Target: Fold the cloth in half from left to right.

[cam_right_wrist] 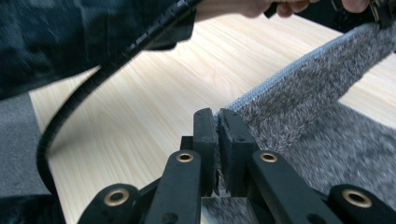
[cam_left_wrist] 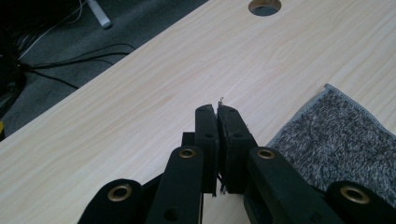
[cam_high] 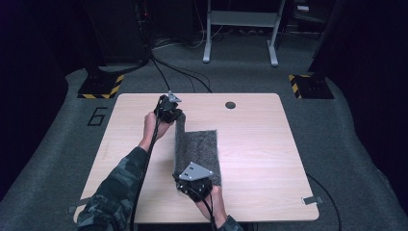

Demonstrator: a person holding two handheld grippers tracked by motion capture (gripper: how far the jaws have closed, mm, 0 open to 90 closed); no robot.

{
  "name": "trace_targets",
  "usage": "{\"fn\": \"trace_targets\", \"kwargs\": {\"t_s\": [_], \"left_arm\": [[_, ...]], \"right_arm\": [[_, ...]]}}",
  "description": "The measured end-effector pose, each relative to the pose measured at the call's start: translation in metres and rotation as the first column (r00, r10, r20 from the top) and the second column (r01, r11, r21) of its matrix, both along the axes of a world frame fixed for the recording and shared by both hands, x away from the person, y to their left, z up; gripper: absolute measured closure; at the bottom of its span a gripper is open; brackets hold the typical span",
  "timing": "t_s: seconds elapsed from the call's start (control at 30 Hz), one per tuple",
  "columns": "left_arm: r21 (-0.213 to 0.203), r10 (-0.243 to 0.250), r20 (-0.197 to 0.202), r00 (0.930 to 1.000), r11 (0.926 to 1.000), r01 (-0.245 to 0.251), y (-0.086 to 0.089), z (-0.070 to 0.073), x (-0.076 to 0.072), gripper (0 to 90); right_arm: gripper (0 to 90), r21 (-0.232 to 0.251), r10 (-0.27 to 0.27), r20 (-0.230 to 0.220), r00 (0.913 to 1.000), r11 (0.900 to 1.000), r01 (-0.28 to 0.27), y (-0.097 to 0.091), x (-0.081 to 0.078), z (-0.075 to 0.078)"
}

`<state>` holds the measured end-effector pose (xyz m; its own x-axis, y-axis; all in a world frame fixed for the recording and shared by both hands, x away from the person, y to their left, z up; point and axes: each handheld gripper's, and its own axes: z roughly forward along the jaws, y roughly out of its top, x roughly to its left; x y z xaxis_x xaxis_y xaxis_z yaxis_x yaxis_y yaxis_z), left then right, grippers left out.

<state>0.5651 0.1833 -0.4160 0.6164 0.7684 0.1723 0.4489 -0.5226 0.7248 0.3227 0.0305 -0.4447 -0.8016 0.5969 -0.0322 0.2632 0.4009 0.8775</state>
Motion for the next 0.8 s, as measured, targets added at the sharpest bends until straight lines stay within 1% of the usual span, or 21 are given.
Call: {"fn": "trace_targets", "kwargs": {"t_s": [0.03, 0.07, 0.1, 0.17, 0.2, 0.3, 0.33, 0.4, 0.47, 0.53, 0.57, 0.6, 0.77, 0.8], "left_arm": [[-0.007, 0.001, 0.002, 1.0, 1.0, -0.001, -0.002, -0.002, 0.001, 86.8], [-0.004, 0.0, -0.004, 1.0, 1.0, 0.0, -0.005, -0.003, 0.001, 86.8], [-0.008, 0.001, -0.002, 1.0, 1.0, -0.001, -0.006, -0.004, 0.002, 86.7], [-0.01, -0.002, -0.015, 0.9999, 0.9999, 0.002, -0.011, -0.006, 0.003, 86.7], [-0.016, -0.005, -0.012, 0.9999, 0.9999, 0.004, -0.013, -0.008, 0.005, 86.7], [-0.009, -0.015, -0.026, 0.9996, 0.9999, 0.015, -0.02, -0.01, 0.006, 86.6], [-0.006, -0.017, -0.026, 0.9995, 0.9998, 0.017, -0.023, -0.011, 0.006, 86.6], [-0.01, -0.018, -0.026, 0.9995, 0.9998, 0.017, -0.027, -0.012, 0.006, 86.6], [0.001, -0.025, -0.028, 0.9993, 0.9997, 0.025, -0.03, -0.012, 0.007, 86.5], [-0.004, -0.027, -0.029, 0.9992, 0.9996, 0.027, -0.035, -0.015, 0.008, 86.4], [-0.006, -0.028, -0.028, 0.9992, 0.9996, 0.028, -0.037, -0.016, 0.009, 86.3], [-0.006, -0.029, -0.038, 0.9988, 0.9996, 0.029, -0.039, -0.017, 0.009, 86.2], [0.004, -0.036, -0.049, 0.9981, 0.9993, 0.036, -0.05, -0.025, 0.013, 86.0], [0.007, -0.038, -0.057, 0.9977, 0.9993, 0.038, -0.052, -0.026, 0.013, 86.0]], "right_arm": [[85.9, -0.005, -0.011, -0.01, 0.9999, 0.9999, 0.011, -0.003, 0.0, -0.003], [85.9, -0.004, -0.025, -0.014, 0.9996, 0.9997, 0.025, -0.005, 0.0, -0.005], [85.9, -0.008, -0.029, -0.016, 0.9995, 0.9995, 0.029, -0.007, 0.0, -0.007], [85.9, -0.017, -0.037, -0.018, 0.9991, 0.9992, 0.037, -0.011, -0.001, -0.009], [85.9, -0.019, -0.04, -0.023, 0.999, 0.9991, 0.039, -0.013, -0.001, -0.01], [85.8, -0.014, -0.06, -0.026, 0.9978, 0.9981, 0.06, -0.02, -0.001, -0.011], [85.8, -0.016, -0.058, -0.027, 0.9979, 0.9982, 0.058, -0.022, -0.001, -0.011], [85.8, -0.015, -0.077, -0.03, 0.9966, 0.997, 0.076, -0.026, -0.002, -0.012], [85.8, -0.01, -0.084, -0.038, 0.9957, 0.9964, 0.084, -0.03, -0.002, -0.014], [85.7, -0.016, -0.093, -0.038, 0.9949, 0.9956, 0.092, -0.034, -0.002, -0.015], [85.8, -0.024, -0.087, -0.034, 0.9956, 0.996, 0.086, -0.036, -0.002, -0.016], [85.8, -0.023, -0.095, -0.041, 0.9946, 0.9953, 0.094, -0.037, -0.002, -0.017], [85.7, -0.031, -0.123, -0.057, 0.9908, 0.9921, 0.121, -0.046, 0.0, -0.024], [85.8, -0.034, -0.12, -0.056, 0.9912, 0.9925, 0.118, -0.048, -0.001, -0.025]]}}
